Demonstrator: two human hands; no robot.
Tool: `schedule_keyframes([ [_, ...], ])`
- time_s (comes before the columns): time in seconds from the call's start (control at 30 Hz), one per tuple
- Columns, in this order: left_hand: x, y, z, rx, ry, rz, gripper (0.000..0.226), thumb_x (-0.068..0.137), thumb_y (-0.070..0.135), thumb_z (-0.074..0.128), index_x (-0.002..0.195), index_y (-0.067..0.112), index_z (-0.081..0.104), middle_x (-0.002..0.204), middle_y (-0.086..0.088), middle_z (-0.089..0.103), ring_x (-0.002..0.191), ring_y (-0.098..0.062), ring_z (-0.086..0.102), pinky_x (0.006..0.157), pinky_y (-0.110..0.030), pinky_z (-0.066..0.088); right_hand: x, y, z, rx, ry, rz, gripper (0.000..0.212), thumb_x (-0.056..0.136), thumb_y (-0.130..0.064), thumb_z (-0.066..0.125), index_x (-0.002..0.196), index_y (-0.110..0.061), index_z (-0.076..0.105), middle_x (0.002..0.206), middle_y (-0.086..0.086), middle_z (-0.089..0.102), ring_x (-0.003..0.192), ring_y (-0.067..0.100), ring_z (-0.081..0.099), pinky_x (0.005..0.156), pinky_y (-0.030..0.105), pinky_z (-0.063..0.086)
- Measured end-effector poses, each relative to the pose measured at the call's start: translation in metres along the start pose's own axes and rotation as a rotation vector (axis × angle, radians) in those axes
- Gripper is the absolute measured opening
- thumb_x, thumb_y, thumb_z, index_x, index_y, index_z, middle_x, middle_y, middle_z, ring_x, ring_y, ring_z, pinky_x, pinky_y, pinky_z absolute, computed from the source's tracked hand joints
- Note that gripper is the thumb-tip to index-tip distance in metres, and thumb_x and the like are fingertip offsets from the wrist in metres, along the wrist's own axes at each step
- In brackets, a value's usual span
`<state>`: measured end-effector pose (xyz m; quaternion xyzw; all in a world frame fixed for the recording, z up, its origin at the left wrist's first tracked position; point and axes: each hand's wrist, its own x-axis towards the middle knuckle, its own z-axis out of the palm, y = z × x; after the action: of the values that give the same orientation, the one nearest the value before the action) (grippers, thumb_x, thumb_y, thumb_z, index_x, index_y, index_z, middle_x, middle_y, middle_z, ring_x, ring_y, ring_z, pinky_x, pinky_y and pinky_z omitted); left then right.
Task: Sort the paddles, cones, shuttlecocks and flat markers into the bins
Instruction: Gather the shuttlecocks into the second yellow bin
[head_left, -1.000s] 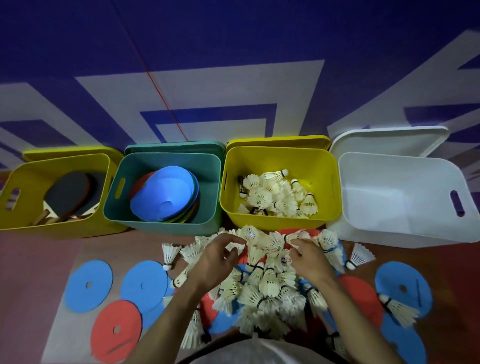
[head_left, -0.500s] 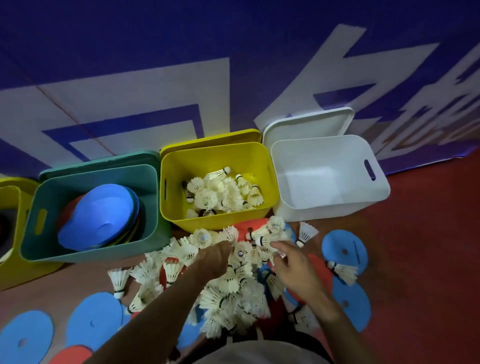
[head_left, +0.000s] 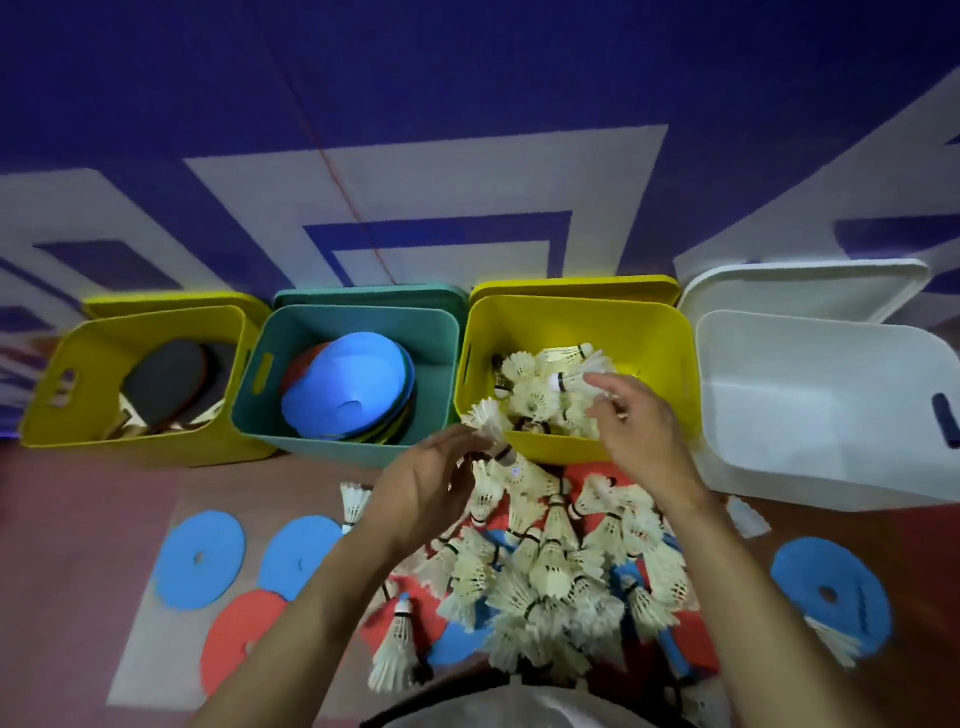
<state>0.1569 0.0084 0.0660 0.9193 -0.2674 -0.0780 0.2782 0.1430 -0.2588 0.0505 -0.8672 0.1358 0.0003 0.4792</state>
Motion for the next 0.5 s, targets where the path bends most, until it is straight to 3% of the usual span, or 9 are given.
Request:
schedule_keyframes([
  [0.1,-0.001,-0.009,-0.016,0.000,0.057,-0.030,0.035,0.092,0.009,0.051,0.117,0.030,0.065,0.120,0.016,0.064,0.086,-0.004,0.064,0.069,-0.029,0.056,0.035,0.008,0.008,-0.108,-0.052,0.038,0.034,0.099,-0.021,0.050,0.130,-0.023,0.063,0.137,-0.001,0.059,0.107,0.012,0.063,0.089,0.023,0.045],
  [0.17,0.003,-0.013,-0.021,-0.015,0.063,-0.019,0.034,0.093,0.009,0.050,0.117,0.029,0.065,0.118,0.015,0.064,0.080,-0.005,0.064,0.066,-0.032,0.056,0.050,0.016,0.014,-0.138,-0.105,0.081,0.036,0.100,-0.022,0.048,0.134,-0.022,0.060,0.134,0.002,0.061,0.071,0.004,0.065,0.068,0.018,0.047],
  [0.2,0.006,-0.014,-0.023,-0.026,0.064,-0.016,0.034,0.093,0.009,0.050,0.117,0.029,0.065,0.117,0.015,0.064,0.079,-0.006,0.064,0.066,-0.032,0.055,0.055,0.019,0.018,-0.154,-0.144,0.111,0.037,0.100,-0.024,0.047,0.136,-0.022,0.058,0.133,0.003,0.062,0.063,0.003,0.062,0.062,0.018,0.046],
  [0.23,0.009,-0.014,-0.024,-0.035,0.064,-0.015,0.034,0.093,0.009,0.051,0.117,0.029,0.065,0.116,0.014,0.064,0.079,-0.006,0.064,0.067,-0.032,0.055,0.059,0.023,0.023,-0.182,-0.188,0.137,0.038,0.101,-0.026,0.047,0.138,-0.023,0.056,0.136,0.003,0.060,0.073,0.005,0.065,0.068,0.020,0.048],
  [0.27,0.013,-0.013,-0.024,-0.038,0.061,-0.010,0.034,0.093,0.009,0.051,0.117,0.028,0.065,0.115,0.014,0.064,0.080,-0.007,0.064,0.067,-0.032,0.055,0.063,0.029,0.027,-0.210,-0.230,0.165,0.039,0.101,-0.027,0.047,0.139,-0.022,0.054,0.141,0.002,0.056,0.096,0.011,0.067,0.082,0.023,0.049],
  [0.33,0.024,-0.013,-0.023,-0.021,0.050,0.000,0.034,0.093,0.010,0.053,0.118,0.027,0.065,0.116,0.012,0.065,0.081,-0.009,0.063,0.067,-0.027,0.054,0.065,0.036,0.033,-0.244,-0.305,0.212,0.040,0.102,-0.027,0.048,0.140,-0.020,0.053,0.147,0.002,0.051,0.127,0.021,0.054,0.102,0.031,0.041],
  [0.4,0.041,-0.012,-0.022,0.000,0.027,0.024,0.032,0.094,0.016,0.051,0.121,0.025,0.065,0.119,0.008,0.064,0.082,-0.011,0.061,0.067,-0.024,0.049,0.060,0.040,0.034,-0.260,-0.309,0.209,0.037,0.102,-0.027,0.048,0.138,-0.019,0.055,0.147,0.002,0.051,0.131,0.021,0.050,0.106,0.030,0.037],
  [0.5,0.077,-0.008,-0.016,0.020,-0.001,0.050,0.033,0.097,0.024,0.047,0.127,0.021,0.062,0.127,0.002,0.060,0.086,-0.011,0.056,0.078,-0.030,0.052,0.043,0.040,0.021,-0.236,-0.194,0.122,0.035,0.101,-0.021,0.048,0.133,-0.019,0.060,0.144,0.001,0.049,0.131,0.019,0.048,0.107,0.026,0.033],
])
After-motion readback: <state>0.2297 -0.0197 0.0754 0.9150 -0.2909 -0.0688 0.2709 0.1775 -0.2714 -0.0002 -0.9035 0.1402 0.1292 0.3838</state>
